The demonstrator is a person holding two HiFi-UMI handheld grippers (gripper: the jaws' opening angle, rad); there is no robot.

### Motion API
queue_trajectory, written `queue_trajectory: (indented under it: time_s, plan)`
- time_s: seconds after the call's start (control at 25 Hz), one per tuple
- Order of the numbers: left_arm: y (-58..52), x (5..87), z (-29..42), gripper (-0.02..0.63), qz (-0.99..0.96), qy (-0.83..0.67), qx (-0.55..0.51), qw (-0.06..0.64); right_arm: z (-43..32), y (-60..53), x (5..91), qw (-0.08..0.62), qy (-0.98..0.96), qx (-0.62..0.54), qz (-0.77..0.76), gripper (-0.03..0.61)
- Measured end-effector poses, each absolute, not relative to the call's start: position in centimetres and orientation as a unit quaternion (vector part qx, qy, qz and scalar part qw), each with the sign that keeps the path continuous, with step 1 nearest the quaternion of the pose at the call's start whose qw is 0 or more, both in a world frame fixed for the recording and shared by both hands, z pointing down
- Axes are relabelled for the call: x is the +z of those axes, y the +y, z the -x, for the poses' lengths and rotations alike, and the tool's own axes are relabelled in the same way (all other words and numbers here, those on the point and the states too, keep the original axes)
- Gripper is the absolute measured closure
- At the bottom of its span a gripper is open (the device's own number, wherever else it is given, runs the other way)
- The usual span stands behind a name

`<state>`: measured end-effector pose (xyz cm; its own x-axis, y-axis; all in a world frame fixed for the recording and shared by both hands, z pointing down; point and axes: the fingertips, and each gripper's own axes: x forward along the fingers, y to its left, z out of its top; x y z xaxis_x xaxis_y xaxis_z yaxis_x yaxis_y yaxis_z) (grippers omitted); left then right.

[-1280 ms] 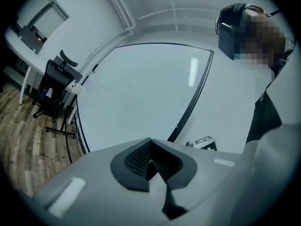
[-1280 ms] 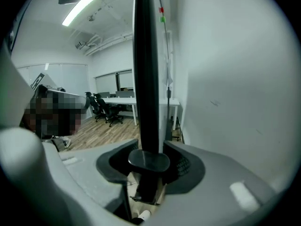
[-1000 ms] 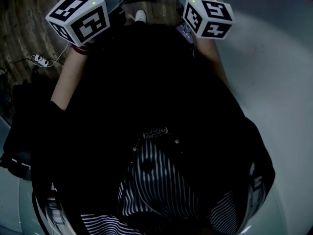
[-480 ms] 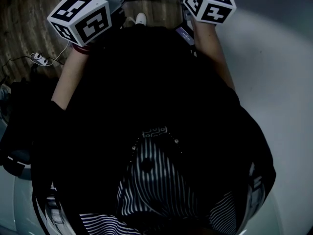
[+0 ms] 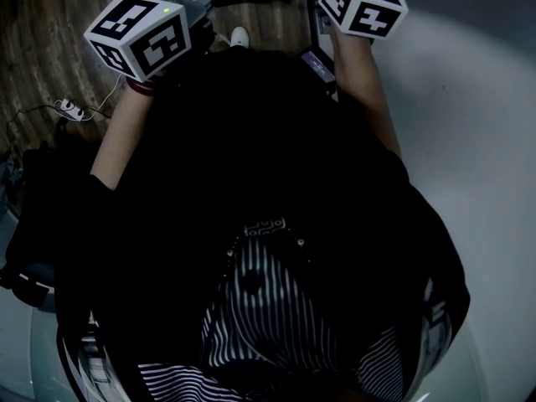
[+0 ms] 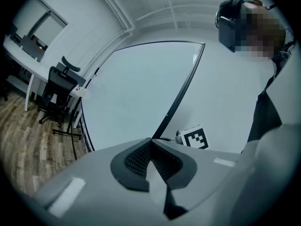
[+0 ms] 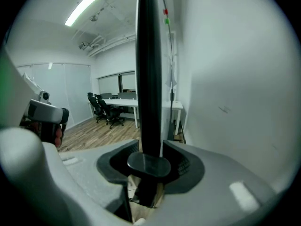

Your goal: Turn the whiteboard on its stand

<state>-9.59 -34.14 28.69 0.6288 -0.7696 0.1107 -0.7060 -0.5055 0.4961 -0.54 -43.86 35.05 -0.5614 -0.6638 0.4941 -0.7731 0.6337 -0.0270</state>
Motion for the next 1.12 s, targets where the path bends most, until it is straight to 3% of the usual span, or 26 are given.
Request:
queue_trajectory:
  time_s: [0.56, 0.8, 1.12]
  plan:
    - [-34.7, 29.1, 8.7, 0.61, -0.867, -0.423, -0.056, 0.257, -2.4, -48.4, 35.1, 0.227, -0.868, 0.095, -0.431, 0.413]
    - [-35.3, 29.2, 8.5, 0.61, -0.872, -0.419, -0.049, 0.247, -4.2, -45.8, 35.6, 0.241, -0.867, 0.082, -0.428, 0.373]
    - [-34.5, 28.2, 6.0, 0.61, -0.889, -0.394, -0.038, 0.23, -5.9, -40.3, 31.8, 0.172, -0.893, 0.114, -0.399, 0.38]
